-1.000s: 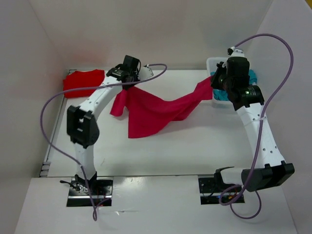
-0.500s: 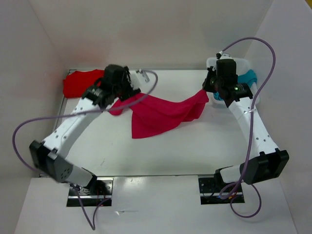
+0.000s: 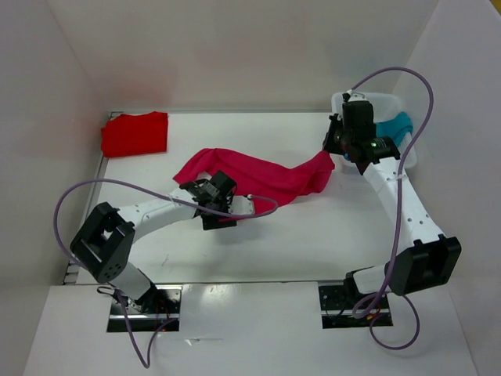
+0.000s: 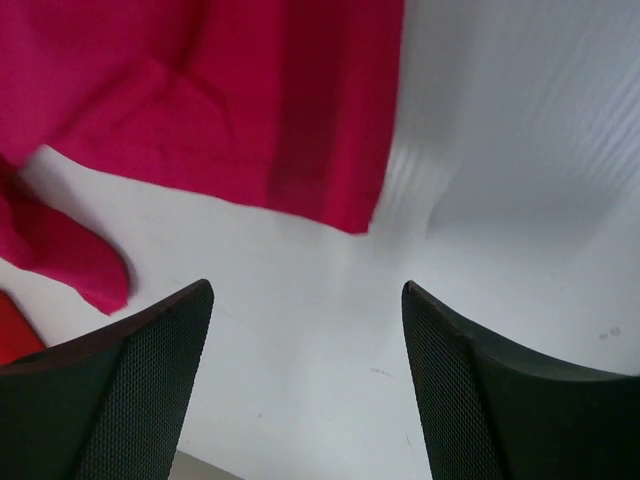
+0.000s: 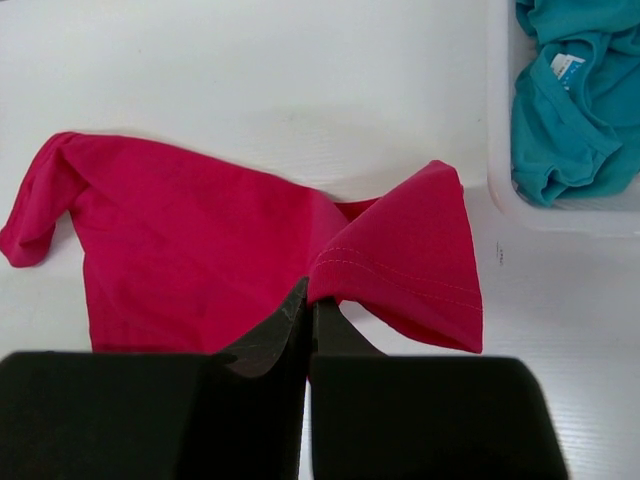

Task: Fold and stack the t-shirts
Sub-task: Flatten out the tshirt

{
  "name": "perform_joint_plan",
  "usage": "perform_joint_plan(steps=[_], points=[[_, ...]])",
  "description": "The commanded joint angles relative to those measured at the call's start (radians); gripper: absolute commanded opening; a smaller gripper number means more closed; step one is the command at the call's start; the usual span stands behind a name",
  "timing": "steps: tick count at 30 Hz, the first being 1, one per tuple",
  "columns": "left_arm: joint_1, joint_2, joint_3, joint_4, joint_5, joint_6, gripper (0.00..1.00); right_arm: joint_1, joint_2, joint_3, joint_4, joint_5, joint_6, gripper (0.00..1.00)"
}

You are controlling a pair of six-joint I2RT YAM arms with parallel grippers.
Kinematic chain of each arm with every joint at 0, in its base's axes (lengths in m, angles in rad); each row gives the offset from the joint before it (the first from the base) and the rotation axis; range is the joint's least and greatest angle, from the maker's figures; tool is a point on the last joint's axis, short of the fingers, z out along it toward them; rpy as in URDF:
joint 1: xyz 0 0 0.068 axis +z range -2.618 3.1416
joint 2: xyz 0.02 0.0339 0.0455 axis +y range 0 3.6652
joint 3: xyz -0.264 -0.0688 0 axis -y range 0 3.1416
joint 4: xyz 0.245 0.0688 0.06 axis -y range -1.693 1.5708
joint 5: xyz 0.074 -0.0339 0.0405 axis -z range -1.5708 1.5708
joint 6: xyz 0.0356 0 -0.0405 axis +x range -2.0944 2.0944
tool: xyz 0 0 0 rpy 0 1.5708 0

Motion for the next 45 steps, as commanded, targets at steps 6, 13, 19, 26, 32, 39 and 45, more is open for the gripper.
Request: perform_joint_plan(steps=[6, 13, 19, 26, 32, 39, 45], points=[[-0.02, 0.097, 0.035, 0.077, 0.115, -0.058, 0.83, 0.009, -0.031, -0.021, 0.033, 0.028, 0.013, 0.0], [-0.02, 0.186, 0.016, 0.103, 0.045, -0.049, 0.83, 0.009, -0.04, -0.021, 0.024, 0.039, 0.013, 0.0], [0.001, 0.273, 0.053, 0.1, 0.043, -0.058, 0.44, 0.009, -0.04, -0.031, 0.024, 0.048, 0.013, 0.0], [0.088, 0.223, 0.085, 0.141, -0.021, -0.079, 0.0, 0.009, -0.049, -0.02, 0.024, 0.059, -0.005, 0.0], [0.205, -0.029, 0.291, 0.079, -0.11, -0.067, 0.0, -0.042, -0.028, 0.142, 0.013, 0.014, -0.027, 0.0], [0.25, -0.179, 0.579, -0.09, -0.161, -0.049, 0.0, -0.042, -0.017, 0.417, -0.1, 0.037, -0.048, 0.0], [0.294, -0.248, 0.899, -0.112, -0.27, 0.031, 0.0, -0.002, -0.017, 0.757, -0.191, 0.213, -0.059, 0.0]])
